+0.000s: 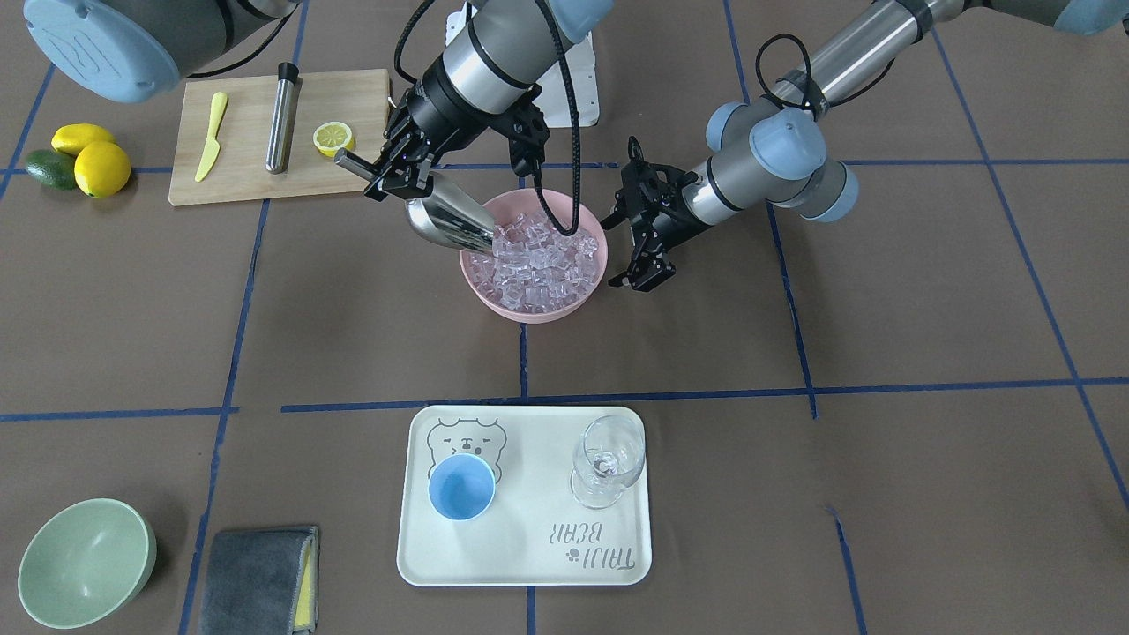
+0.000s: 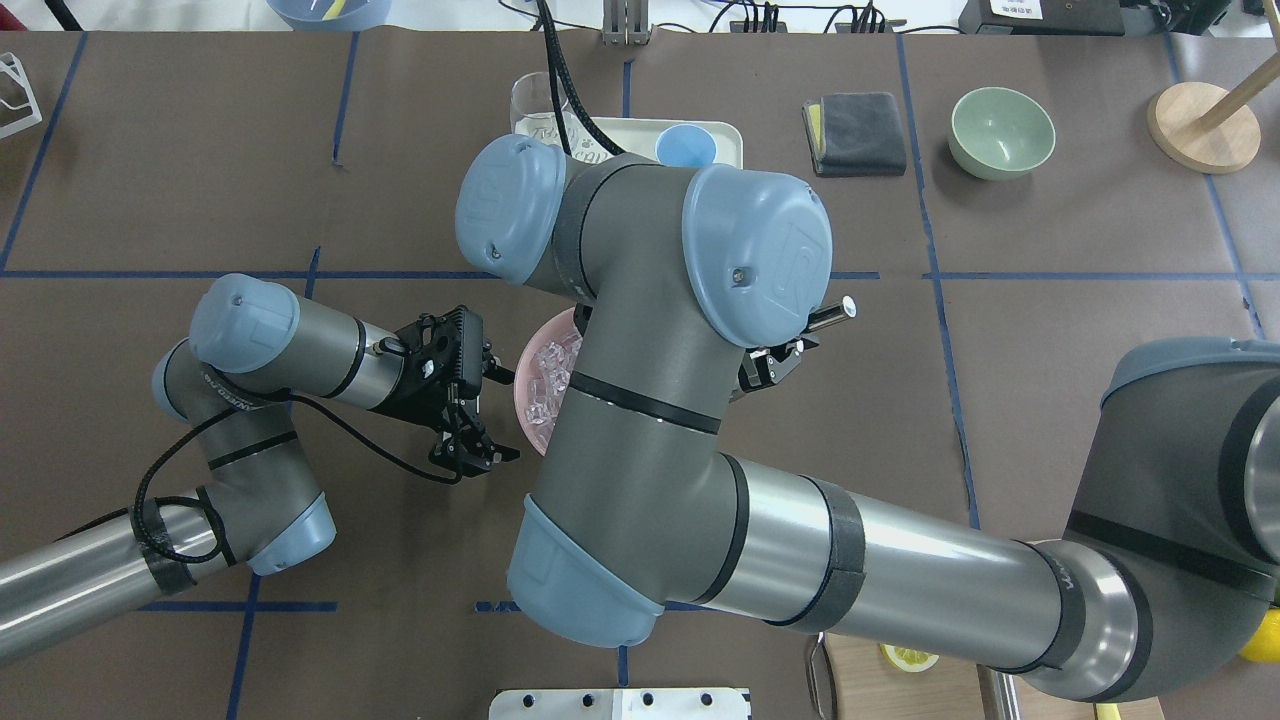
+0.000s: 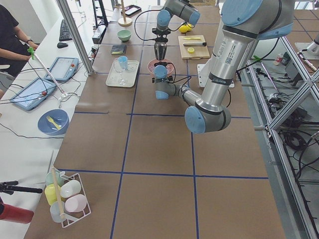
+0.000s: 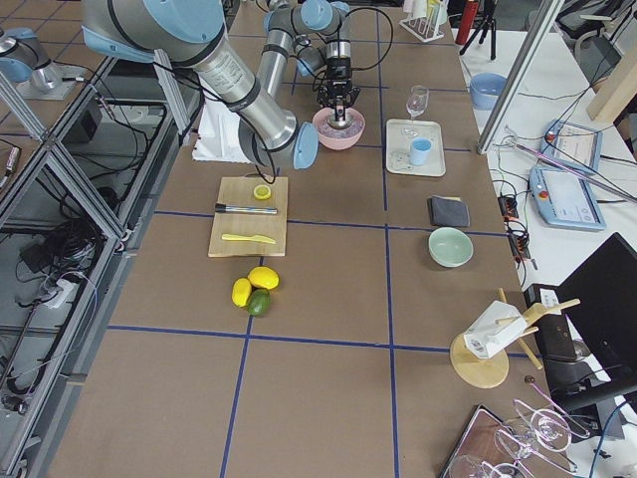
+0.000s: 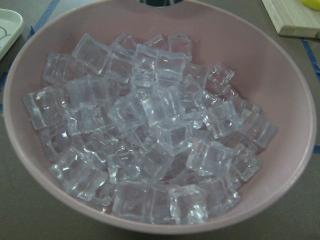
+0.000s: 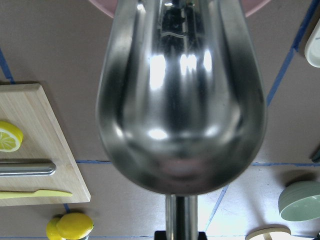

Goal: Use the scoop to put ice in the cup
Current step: 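Push the scoop into the ice cubes with the right gripper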

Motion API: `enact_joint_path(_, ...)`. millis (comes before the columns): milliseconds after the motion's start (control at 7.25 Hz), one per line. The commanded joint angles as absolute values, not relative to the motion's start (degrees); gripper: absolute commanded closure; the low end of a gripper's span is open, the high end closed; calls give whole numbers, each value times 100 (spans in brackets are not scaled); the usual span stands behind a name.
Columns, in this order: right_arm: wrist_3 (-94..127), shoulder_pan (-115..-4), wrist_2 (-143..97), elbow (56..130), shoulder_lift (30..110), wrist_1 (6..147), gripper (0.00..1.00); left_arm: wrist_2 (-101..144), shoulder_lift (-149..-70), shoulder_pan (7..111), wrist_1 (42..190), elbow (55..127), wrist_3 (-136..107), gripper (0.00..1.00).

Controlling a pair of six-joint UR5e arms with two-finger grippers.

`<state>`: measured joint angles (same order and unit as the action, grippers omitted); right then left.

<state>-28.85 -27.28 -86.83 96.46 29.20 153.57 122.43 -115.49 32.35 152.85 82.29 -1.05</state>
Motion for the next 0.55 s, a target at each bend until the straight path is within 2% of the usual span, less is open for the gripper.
enact_joint_path(0, -3032, -2681, -8675, 9615, 2970, 15346, 100, 12243, -11549, 3234, 15302, 8218, -105, 0)
enact_joint_path(414, -3024, -2654, -8613, 9492, 2971, 15328, 100, 12243, -11584, 3234, 15310, 8218, -114, 0)
